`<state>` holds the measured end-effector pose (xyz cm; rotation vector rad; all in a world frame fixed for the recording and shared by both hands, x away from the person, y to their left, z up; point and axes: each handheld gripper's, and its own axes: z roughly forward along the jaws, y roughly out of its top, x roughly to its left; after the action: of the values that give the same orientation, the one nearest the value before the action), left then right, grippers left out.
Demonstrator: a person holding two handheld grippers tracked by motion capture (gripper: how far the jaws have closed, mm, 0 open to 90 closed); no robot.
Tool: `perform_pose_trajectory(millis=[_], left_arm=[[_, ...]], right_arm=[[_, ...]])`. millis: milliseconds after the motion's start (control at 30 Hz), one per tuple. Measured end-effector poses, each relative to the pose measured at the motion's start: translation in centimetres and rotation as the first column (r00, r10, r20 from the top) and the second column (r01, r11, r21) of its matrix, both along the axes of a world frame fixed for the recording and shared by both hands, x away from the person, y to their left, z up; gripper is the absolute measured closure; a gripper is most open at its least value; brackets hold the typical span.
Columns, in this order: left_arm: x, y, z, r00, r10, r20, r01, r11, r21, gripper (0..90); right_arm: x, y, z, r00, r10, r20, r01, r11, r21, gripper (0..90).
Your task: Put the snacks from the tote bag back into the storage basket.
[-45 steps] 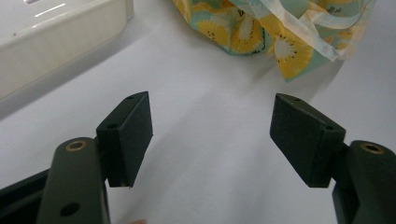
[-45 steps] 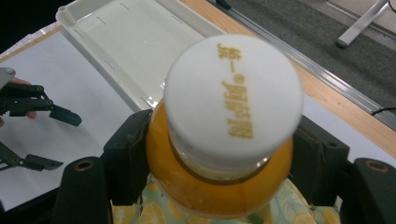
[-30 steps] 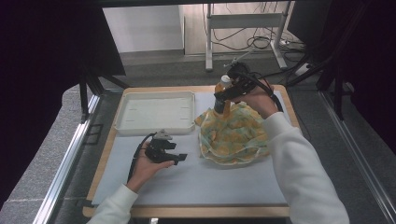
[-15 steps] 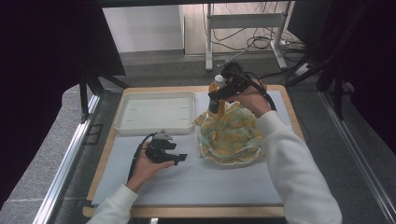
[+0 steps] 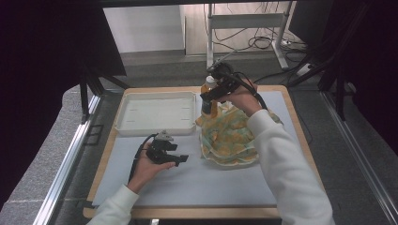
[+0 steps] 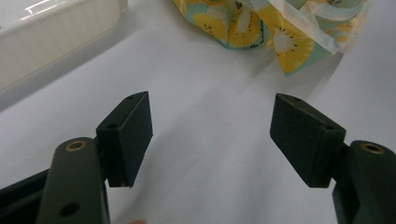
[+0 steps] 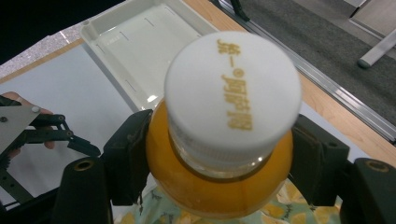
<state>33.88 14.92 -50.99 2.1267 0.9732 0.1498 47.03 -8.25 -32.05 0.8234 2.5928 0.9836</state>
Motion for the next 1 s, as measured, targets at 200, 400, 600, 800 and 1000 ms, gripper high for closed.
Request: perform_pose_trajectory(millis=[200, 400, 600, 800, 1000], left_arm=[[0.0, 0.0, 0.0, 1.0, -0.002, -0.001, 0.002, 1.0, -0.001, 29.8], [0.0, -0.1, 0.0, 1.0, -0.007, 0.0, 0.007, 1.0, 0.002, 29.8], [0.0, -0.1, 0.0, 1.0, -0.001, -0.002, 0.001, 1.0, -0.006, 29.8], [0.0, -0.1, -0.1, 1.0, -0.008, -0.003, 0.008, 1.0, 0.002, 29.7], [0.0, -0.2, -0.1, 0.9999, -0.013, 0.0, 0.013, 0.9999, 0.004, 29.8]], right_arm=[[0.1, 1.0, -0.3, 0.9999, 0.015, -0.004, -0.015, 1.0, -0.003, 30.4], [0.2, 1.9, -0.5, 0.9996, 0.026, -0.01, -0.026, 1.0, -0.008, 30.4], [0.3, 2.6, -0.9, 0.9994, 0.033, -0.013, -0.034, 0.999, -0.008, 30.4], [0.6, 3.3, -1.2, 0.9991, 0.037, -0.019, -0.037, 0.999, -0.003, 30.4], [1.0, 4.2, -1.7, 0.999, 0.041, -0.021, -0.041, 0.999, -0.012, 30.4]])
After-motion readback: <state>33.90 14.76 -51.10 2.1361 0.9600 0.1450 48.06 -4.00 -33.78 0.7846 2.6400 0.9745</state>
